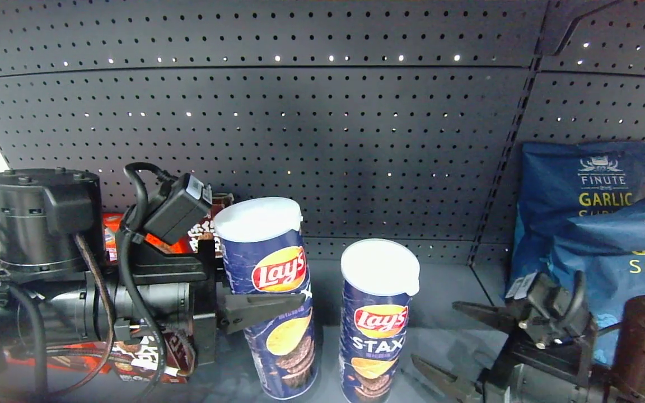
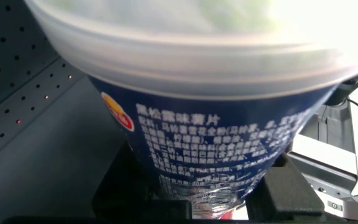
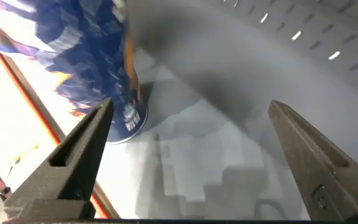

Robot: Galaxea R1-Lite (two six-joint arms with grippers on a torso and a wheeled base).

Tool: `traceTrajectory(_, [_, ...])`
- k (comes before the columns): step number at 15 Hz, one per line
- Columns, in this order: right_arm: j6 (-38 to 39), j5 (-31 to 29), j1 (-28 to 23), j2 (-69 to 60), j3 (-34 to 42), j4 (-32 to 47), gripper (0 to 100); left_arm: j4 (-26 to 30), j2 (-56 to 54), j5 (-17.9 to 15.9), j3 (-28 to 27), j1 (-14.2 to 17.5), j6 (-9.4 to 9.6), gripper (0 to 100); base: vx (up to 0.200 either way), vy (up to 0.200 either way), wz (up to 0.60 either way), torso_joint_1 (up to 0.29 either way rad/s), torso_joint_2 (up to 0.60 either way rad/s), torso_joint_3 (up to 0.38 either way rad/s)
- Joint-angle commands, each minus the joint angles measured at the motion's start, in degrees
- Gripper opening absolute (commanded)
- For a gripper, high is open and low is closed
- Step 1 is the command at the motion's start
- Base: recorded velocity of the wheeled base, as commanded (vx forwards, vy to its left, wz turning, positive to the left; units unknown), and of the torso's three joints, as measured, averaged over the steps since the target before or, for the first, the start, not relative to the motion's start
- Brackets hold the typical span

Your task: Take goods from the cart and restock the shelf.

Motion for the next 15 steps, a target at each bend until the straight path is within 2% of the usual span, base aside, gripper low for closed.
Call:
traceTrajectory(1, [-1.22, -2.32, -0.43, -11.01, 2.41, 0.51, 100, -0.03, -0.02, -0.01, -0.27, 0.18, 0.00, 0, 0.000, 0.000, 0.00, 0.000, 0.00, 0.000])
traceTrajectory(2, [-1.22, -2.32, -0.43, -11.01, 2.41, 0.51, 100, -0.03, -0.02, -0.01, -0.27, 0.18, 0.00, 0, 0.000, 0.000, 0.00, 0.000, 0.00, 0.000])
traceTrajectory(3, [-1.22, -4.17, -4.65, -16.55, 4.61, 1.47, 100, -0.12, -0.02, 0.08, -0.35, 0.18, 0.00, 0, 0.000, 0.000, 0.00, 0.000, 0.00, 0.000])
traceTrajectory(5, [-1.49, -3.99, -11.59, -21.21, 6.63, 1.56, 100, -0.12, -0.11, 0.17, -0.44, 0.27, -0.09, 0, 0.000, 0.000, 0.00, 0.000, 0.00, 0.000])
traceTrajectory(8, [-4.13, -1.88, -27.06, -30.79, 11.64, 1.56, 100, -0.12, -0.38, 0.96, -1.32, 0.35, -0.09, 0, 0.000, 0.000, 0.00, 0.000, 0.00, 0.000])
traceTrajectory(9, [-4.21, -0.92, -34.62, -34.65, 14.54, 1.65, 100, -0.12, -0.29, 1.22, -1.85, 0.27, -0.09, 0, 0.000, 0.000, 0.00, 0.000, 0.00, 0.000])
traceTrajectory(10, [-3.16, -0.83, -41.30, -39.31, 15.07, 4.90, 100, -0.03, -0.29, 1.40, -2.20, 0.27, -0.09, 0, 0.000, 0.000, 0.00, 0.000, 0.00, 0.000])
traceTrajectory(11, [-2.19, -0.92, -43.67, -41.77, 15.07, 7.45, 100, -0.12, -0.29, 1.58, -2.20, 0.27, -0.09, 0, 0.000, 0.000, 0.00, 0.000, 0.00, 0.000])
traceTrajectory(12, [-0.26, -1.18, -45.69, -47.22, 15.07, 12.37, 100, -0.03, -0.29, 1.58, -2.11, 0.27, -0.09, 0, 0.000, 0.000, 0.00, 0.000, 0.00, 0.000])
traceTrajectory(13, [0.27, -1.79, -46.84, -59.09, 15.07, 25.55, 100, -0.03, -0.38, 1.58, -1.93, 0.27, -0.09, 0, 0.000, 0.000, 0.00, 0.000, 0.00, 0.000])
traceTrajectory(15, [0.27, -2.06, -47.36, -76.93, 15.07, 44.45, 100, -0.03, -0.73, 2.02, -2.02, 0.27, -0.09, 0, 0.000, 0.000, 0.00, 0.000, 0.00, 0.000])
